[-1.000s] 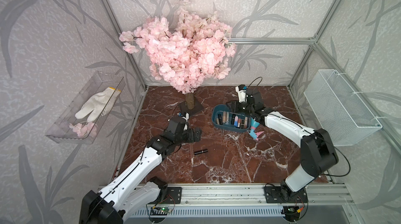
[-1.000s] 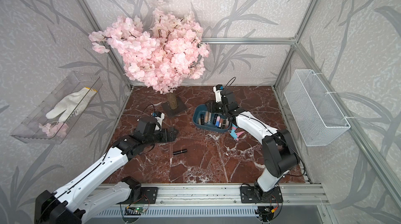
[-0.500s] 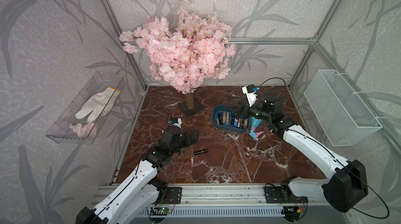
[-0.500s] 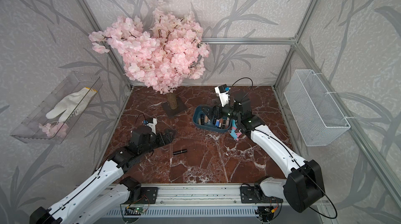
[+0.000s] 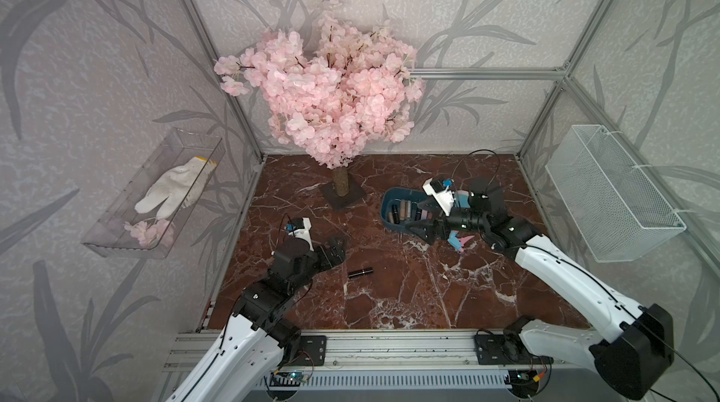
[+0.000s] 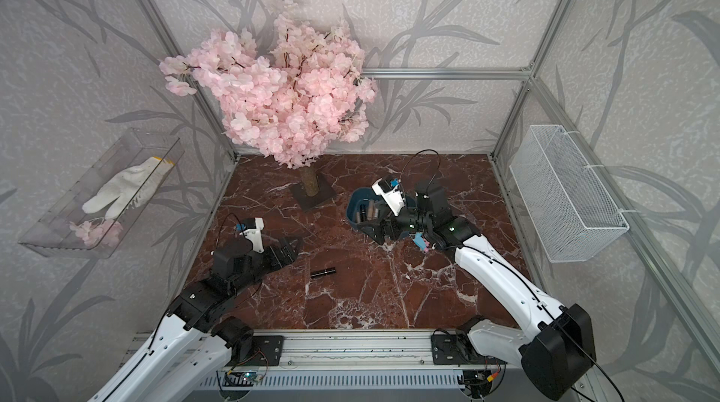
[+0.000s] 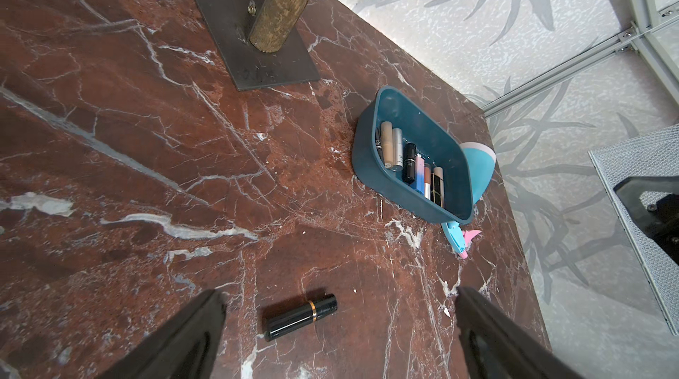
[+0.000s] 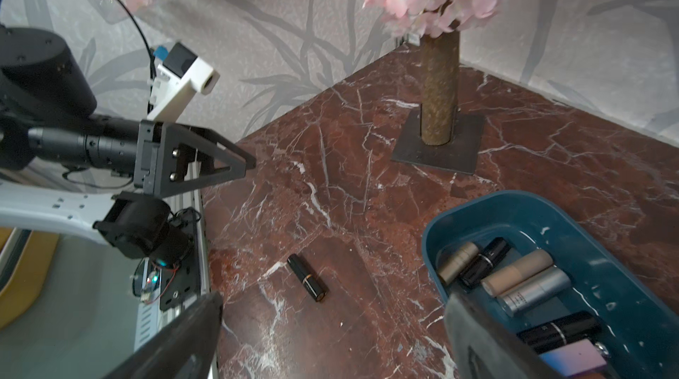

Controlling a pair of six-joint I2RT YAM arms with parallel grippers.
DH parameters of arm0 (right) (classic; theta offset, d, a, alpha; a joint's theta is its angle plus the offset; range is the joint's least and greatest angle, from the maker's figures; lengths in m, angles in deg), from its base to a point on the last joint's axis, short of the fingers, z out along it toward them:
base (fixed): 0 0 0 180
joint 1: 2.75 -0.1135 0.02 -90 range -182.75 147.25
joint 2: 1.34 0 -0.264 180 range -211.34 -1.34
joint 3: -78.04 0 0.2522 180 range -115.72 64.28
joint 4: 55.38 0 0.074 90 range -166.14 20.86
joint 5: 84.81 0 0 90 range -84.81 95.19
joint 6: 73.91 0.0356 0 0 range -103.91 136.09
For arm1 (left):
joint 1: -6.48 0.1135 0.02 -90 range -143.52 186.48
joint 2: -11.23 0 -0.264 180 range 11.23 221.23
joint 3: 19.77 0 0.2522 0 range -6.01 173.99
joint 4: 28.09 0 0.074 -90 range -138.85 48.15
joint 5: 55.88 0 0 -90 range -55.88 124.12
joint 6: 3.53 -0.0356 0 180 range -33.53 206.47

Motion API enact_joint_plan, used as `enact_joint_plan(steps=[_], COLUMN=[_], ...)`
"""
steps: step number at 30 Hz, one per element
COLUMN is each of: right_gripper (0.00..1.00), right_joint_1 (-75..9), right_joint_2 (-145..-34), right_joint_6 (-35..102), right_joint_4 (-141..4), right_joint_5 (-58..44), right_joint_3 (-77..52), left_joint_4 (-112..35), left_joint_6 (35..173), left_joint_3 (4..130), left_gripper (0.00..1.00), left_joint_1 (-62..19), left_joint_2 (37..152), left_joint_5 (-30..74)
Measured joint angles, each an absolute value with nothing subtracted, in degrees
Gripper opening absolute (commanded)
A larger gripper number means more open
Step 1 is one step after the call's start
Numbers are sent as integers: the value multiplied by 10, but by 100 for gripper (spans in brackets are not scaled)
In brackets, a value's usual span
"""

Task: Put the lipstick into the storage box
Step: Pick up the lipstick at the center of the board.

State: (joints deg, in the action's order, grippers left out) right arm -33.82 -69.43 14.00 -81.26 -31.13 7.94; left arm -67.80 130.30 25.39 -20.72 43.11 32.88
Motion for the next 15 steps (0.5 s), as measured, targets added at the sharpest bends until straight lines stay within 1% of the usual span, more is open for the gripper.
enact_joint_plan(steps=[6,15], right_gripper=[99,100], right_joint_1=[-371,-413], right_joint_2=[-706,-771], right_joint_6=[69,-14], right_joint_4=[-862,-930], right_joint_5=[-291,-248], right_joint_3=[79,59], left_joint_4=[-702,-724], left_joint_6=[1311,1331], left_joint_3=[252,248], left_gripper=[100,100], left_joint_1=[-207,-207], left_joint_2=[431,432], left_joint_5=[331,352])
